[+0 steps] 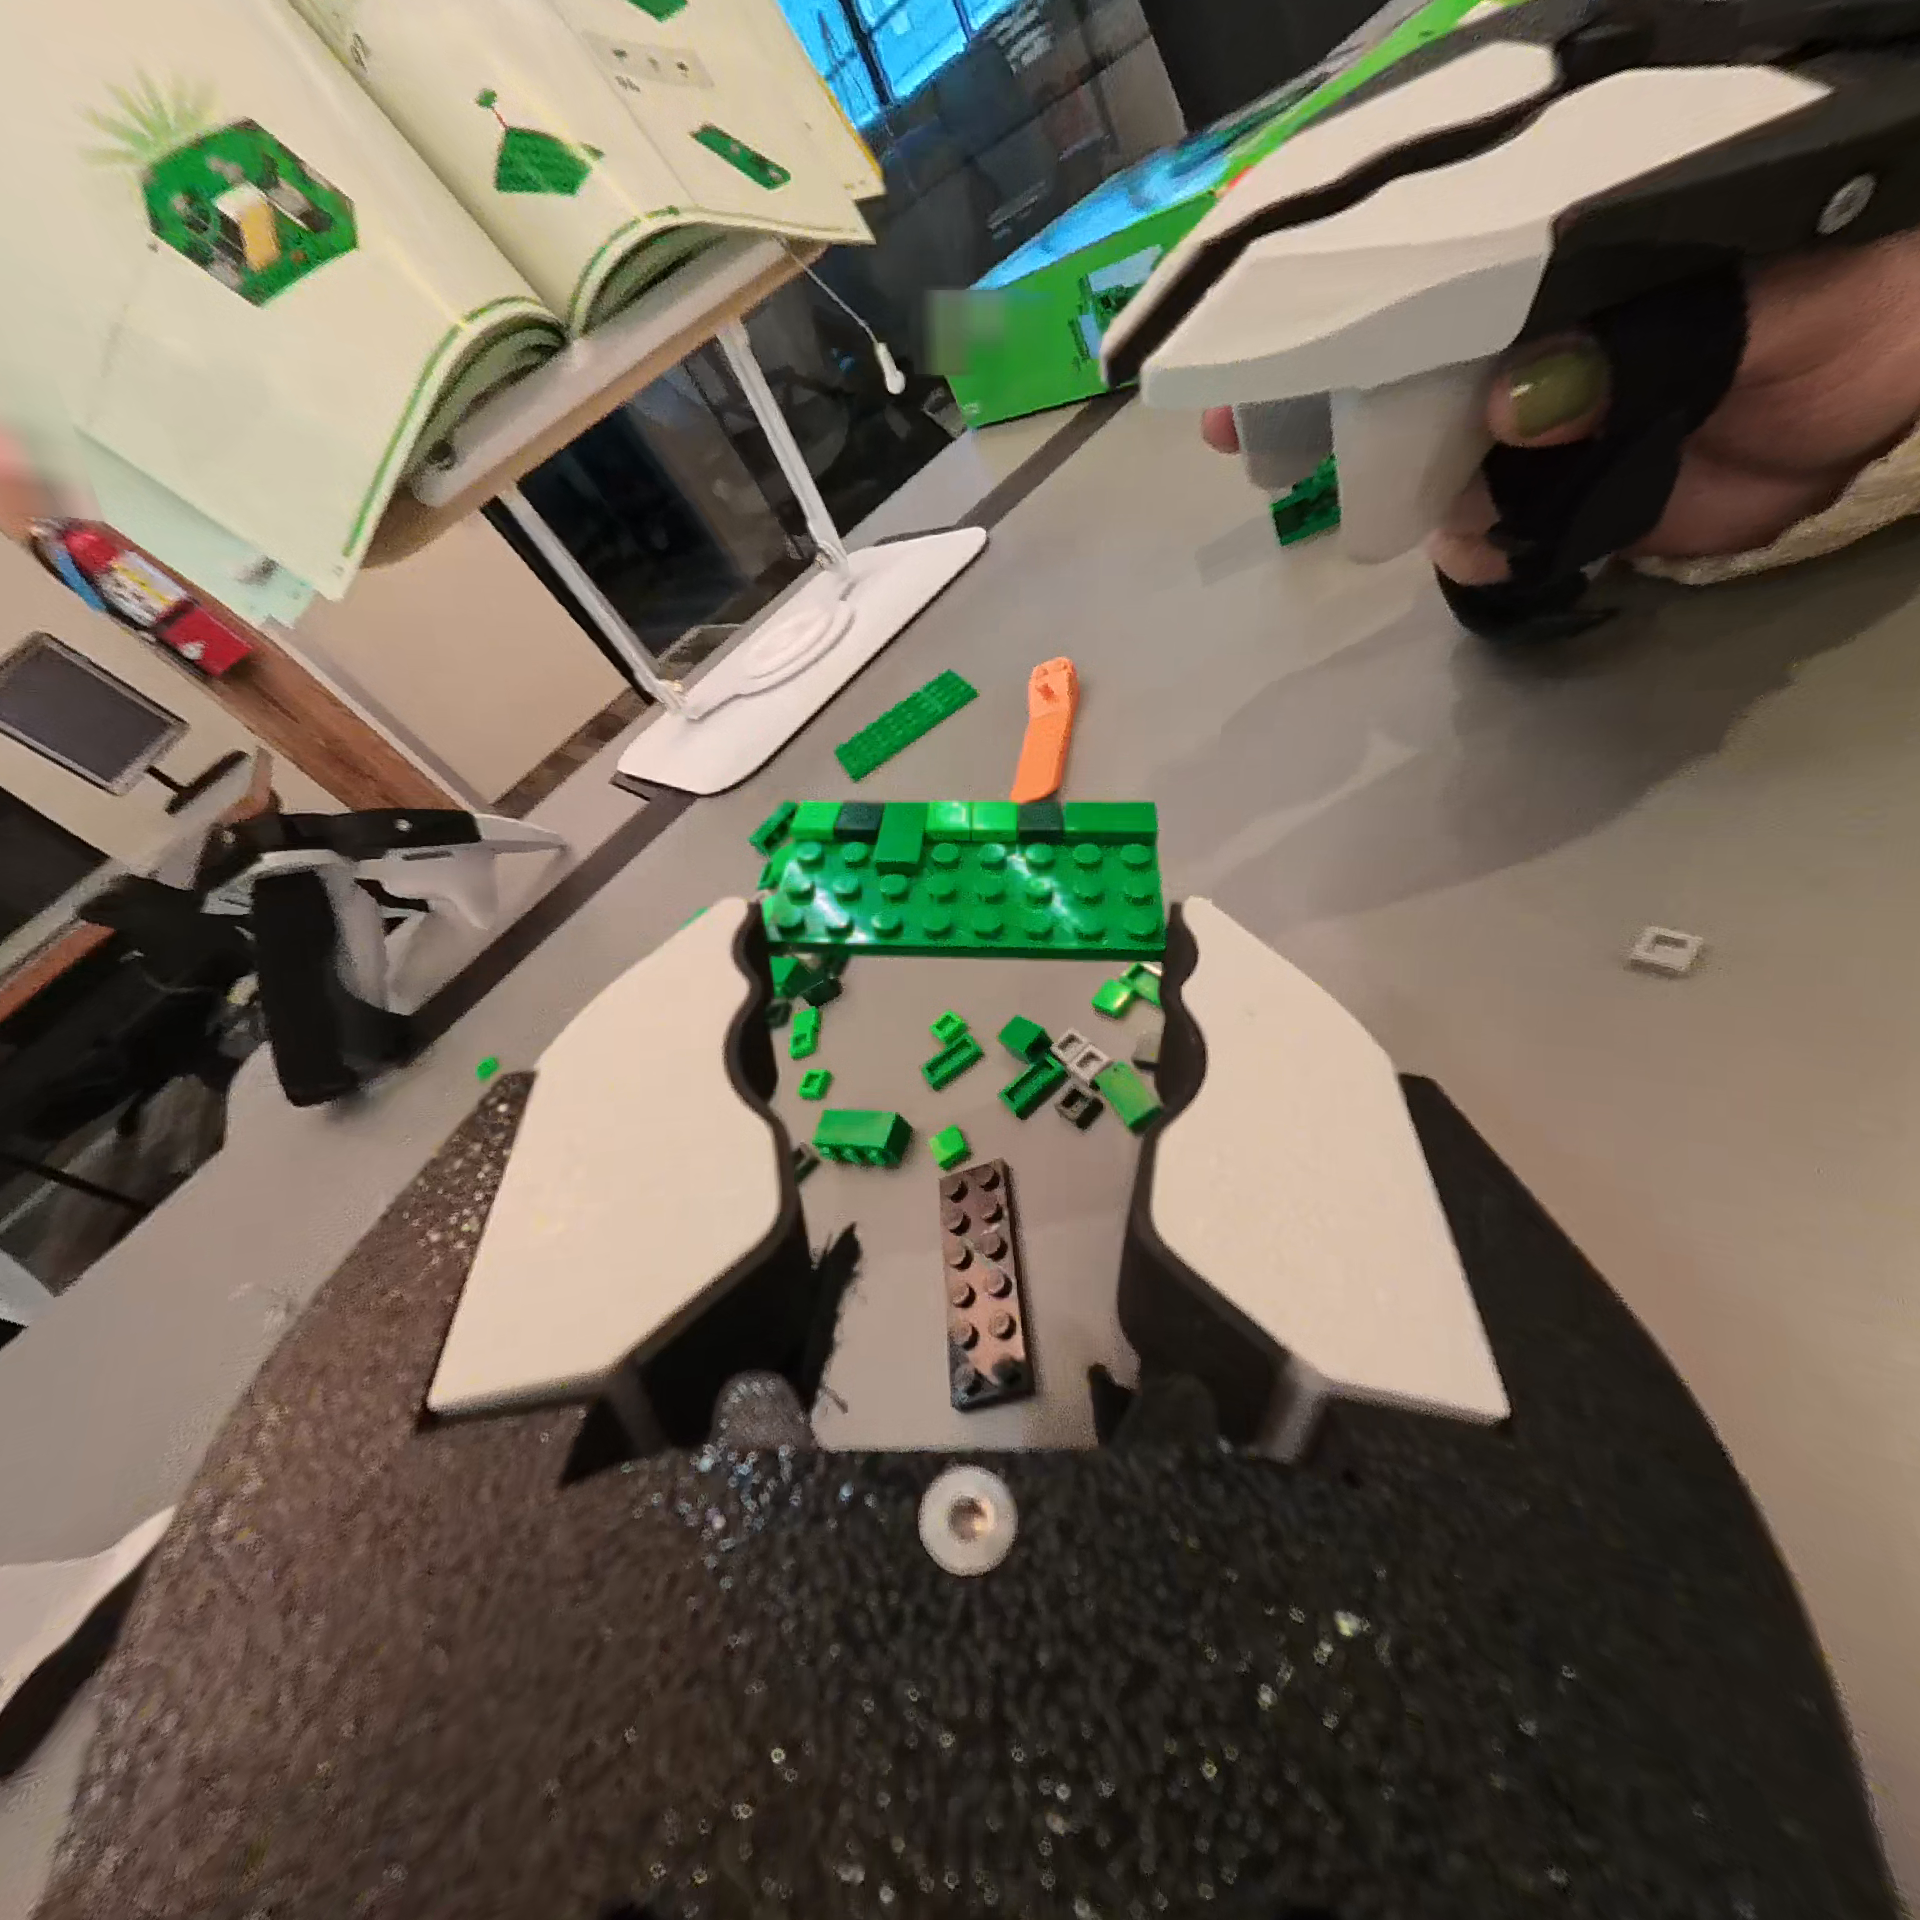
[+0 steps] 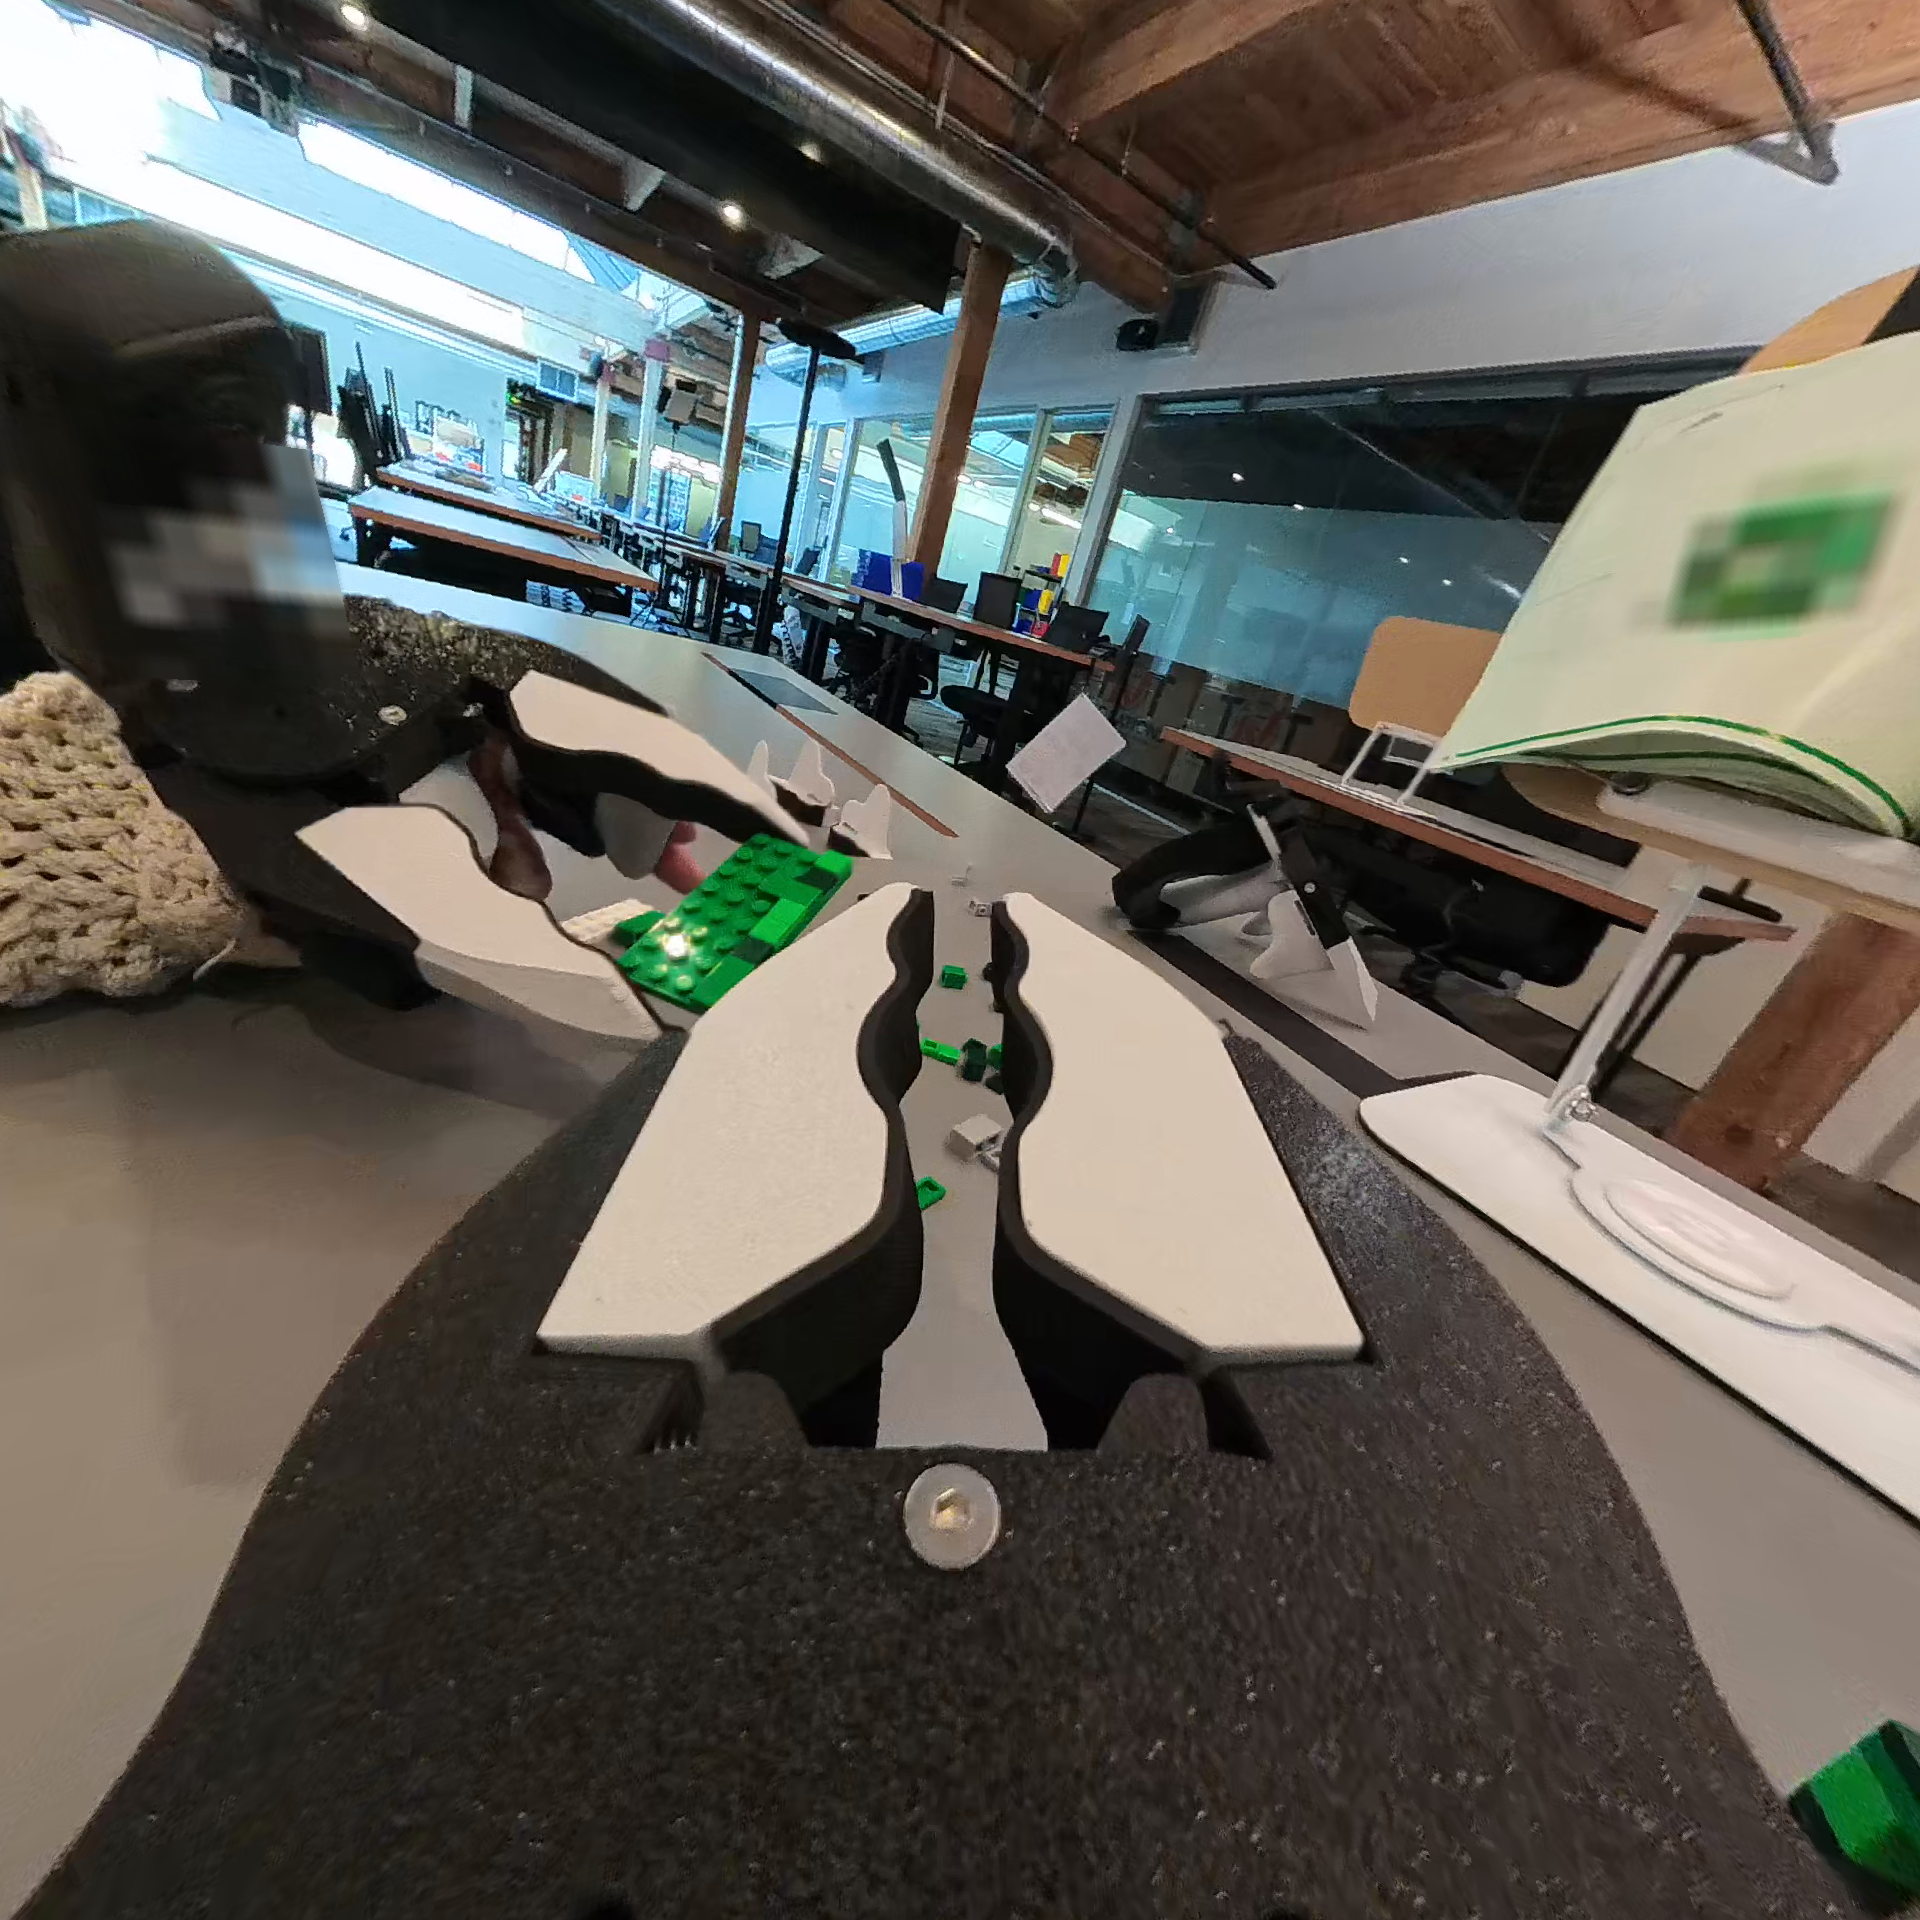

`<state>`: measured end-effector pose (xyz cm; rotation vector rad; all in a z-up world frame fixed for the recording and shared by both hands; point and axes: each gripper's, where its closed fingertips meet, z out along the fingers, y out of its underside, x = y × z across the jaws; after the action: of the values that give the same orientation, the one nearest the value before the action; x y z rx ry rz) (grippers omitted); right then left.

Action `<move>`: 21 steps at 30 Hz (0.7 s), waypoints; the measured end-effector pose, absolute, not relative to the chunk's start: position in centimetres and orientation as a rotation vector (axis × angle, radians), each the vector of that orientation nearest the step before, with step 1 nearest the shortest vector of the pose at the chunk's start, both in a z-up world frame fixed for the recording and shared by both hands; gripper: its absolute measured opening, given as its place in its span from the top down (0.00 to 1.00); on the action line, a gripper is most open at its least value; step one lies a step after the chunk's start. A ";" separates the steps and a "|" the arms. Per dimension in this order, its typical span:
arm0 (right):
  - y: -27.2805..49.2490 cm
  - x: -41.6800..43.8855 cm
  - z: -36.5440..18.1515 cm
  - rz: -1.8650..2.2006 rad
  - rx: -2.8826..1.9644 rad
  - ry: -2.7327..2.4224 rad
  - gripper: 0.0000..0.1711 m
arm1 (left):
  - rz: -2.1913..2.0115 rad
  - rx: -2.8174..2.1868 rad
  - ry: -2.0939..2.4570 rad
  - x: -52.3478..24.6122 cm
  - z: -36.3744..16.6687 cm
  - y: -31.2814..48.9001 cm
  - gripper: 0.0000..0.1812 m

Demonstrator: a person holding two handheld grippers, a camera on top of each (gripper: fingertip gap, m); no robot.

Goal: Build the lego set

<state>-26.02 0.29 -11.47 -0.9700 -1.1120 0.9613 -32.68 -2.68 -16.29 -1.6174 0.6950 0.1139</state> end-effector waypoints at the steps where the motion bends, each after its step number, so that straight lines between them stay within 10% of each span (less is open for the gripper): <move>1: 0.5 -26.0 -11.4 0.969 -0.978 -1.098 0.94 | 0.093 -1.623 0.694 -32.7 -16.3 -2.7 0.60; 21: 3.2 -26.3 -11.7 0.772 -1.014 -1.028 0.95 | 0.180 -1.591 0.675 -35.8 -15.6 -3.1 0.60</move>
<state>-26.33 3.17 -11.75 -1.0136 -1.0280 0.7719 -35.80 -3.12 -15.58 -1.5905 0.6746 0.1803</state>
